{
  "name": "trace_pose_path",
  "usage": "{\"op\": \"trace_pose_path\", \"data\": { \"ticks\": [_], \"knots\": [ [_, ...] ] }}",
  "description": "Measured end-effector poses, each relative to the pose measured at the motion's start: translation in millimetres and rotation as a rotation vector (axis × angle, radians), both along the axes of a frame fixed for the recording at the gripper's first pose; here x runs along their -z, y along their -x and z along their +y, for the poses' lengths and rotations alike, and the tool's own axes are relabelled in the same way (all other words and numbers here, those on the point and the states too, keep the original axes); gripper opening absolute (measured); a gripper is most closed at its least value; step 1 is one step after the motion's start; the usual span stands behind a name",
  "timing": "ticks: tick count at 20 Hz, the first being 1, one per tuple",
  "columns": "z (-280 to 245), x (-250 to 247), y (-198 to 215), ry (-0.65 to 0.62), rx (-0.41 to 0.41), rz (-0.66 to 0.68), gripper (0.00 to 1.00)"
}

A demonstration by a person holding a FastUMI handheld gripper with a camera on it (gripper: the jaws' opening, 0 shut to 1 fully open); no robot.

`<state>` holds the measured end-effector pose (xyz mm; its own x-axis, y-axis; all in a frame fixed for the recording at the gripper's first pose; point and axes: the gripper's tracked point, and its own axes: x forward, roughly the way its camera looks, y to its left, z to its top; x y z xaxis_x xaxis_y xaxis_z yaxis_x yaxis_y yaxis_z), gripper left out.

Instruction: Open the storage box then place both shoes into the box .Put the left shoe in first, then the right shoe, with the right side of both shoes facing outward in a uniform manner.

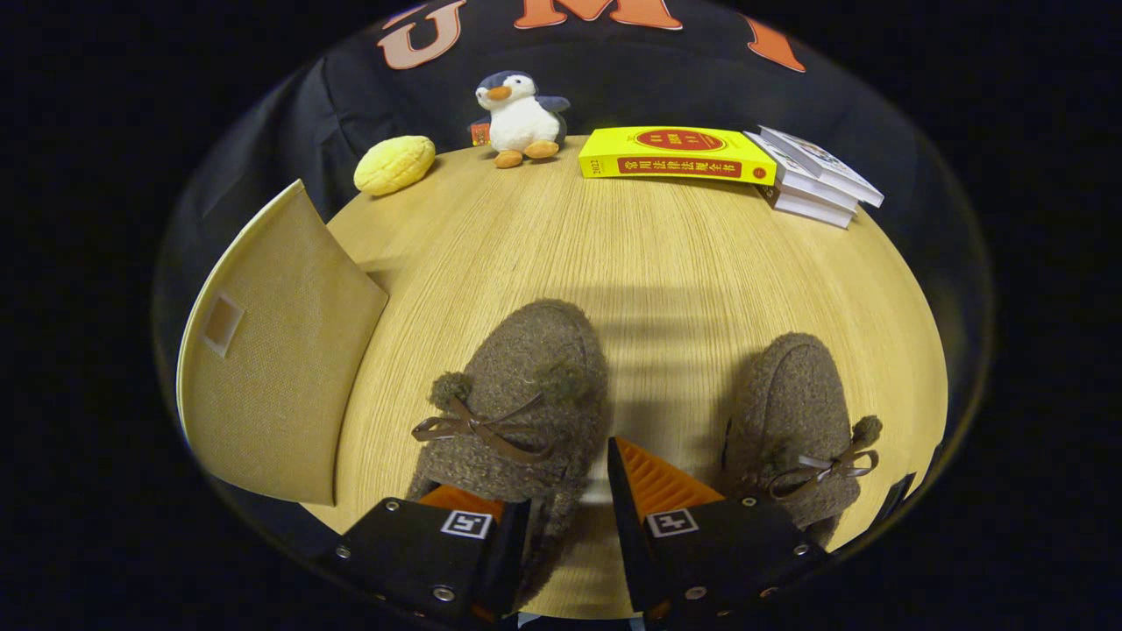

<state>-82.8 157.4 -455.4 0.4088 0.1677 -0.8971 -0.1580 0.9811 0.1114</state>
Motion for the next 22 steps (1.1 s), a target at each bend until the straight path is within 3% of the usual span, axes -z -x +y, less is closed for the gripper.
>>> {"op": "trace_pose_path", "data": {
  "ticks": [3, 6, 8, 15, 22],
  "knots": [
    [1, 0, -6, -0.006, 0.031, -0.043, 0.4],
    [-2, -3, -8, 0.001, 0.048, -0.064, 0.17],
    [1, -10, -6, -0.015, 0.053, -0.053, 0.07],
    [30, -69, -4, -0.112, 0.107, -0.014, 0.05],
    [81, -157, -16, -0.152, 0.047, -0.052, 0.05]
  ]
}}
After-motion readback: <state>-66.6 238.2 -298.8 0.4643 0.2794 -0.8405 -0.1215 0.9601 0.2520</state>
